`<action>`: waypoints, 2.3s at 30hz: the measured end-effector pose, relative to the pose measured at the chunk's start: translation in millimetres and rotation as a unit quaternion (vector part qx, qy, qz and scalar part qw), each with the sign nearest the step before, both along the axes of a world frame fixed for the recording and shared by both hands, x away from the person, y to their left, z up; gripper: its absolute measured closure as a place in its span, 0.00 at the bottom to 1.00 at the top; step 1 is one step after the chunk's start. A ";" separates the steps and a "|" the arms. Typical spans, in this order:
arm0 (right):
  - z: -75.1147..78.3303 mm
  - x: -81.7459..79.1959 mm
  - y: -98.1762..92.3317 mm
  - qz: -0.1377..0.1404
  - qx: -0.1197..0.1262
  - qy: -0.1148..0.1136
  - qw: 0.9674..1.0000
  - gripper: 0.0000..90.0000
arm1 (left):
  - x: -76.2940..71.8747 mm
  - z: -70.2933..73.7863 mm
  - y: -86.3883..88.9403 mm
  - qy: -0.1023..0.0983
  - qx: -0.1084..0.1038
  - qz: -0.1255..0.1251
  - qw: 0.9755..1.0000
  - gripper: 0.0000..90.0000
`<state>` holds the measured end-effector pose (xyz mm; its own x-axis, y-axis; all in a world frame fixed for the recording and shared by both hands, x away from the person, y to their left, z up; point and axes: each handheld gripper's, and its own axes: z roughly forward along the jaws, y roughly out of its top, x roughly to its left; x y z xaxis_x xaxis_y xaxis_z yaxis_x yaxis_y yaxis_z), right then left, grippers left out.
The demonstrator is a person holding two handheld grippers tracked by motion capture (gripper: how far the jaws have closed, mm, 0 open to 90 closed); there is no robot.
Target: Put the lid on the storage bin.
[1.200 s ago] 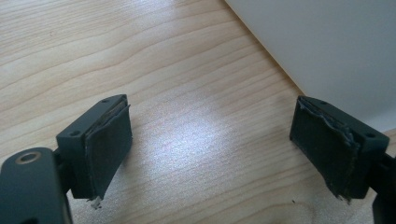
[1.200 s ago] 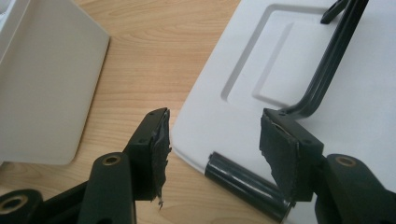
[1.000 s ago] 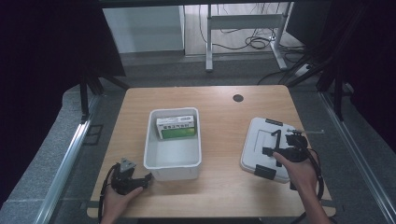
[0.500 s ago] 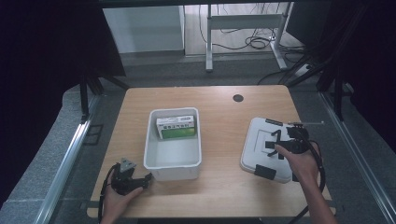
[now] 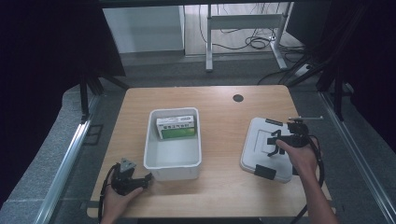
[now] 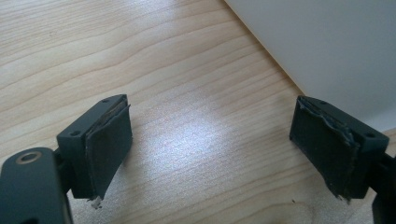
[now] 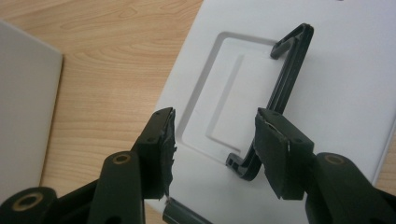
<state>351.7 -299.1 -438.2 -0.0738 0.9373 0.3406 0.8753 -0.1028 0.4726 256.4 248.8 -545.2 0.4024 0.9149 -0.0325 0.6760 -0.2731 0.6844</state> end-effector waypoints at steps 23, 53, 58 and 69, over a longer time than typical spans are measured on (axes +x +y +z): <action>-3.5 23.4 -4.3 -0.024 -0.047 0.026 0.998 0.56 | 0.0 0.0 0.0 0.000 0.000 0.000 1.000 0.14; -23.1 51.8 -14.7 -0.044 -0.035 0.080 0.995 0.77 | 0.1 0.0 0.1 0.000 0.000 0.000 1.000 0.14; -30.3 54.0 -14.4 -0.048 -0.025 0.104 0.993 0.86 | 0.2 0.0 0.3 0.001 -0.001 -0.002 1.000 0.14; -33.7 53.5 -18.3 -0.099 0.023 0.110 0.989 0.94 | 0.4 0.0 0.7 0.001 0.000 -0.003 1.000 0.14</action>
<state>405.2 -317.4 -472.0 0.1896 0.9089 0.3715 0.9172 -0.2990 0.2633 256.8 249.5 -545.2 0.4073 0.9127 -0.0339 0.6755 -0.2760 0.6837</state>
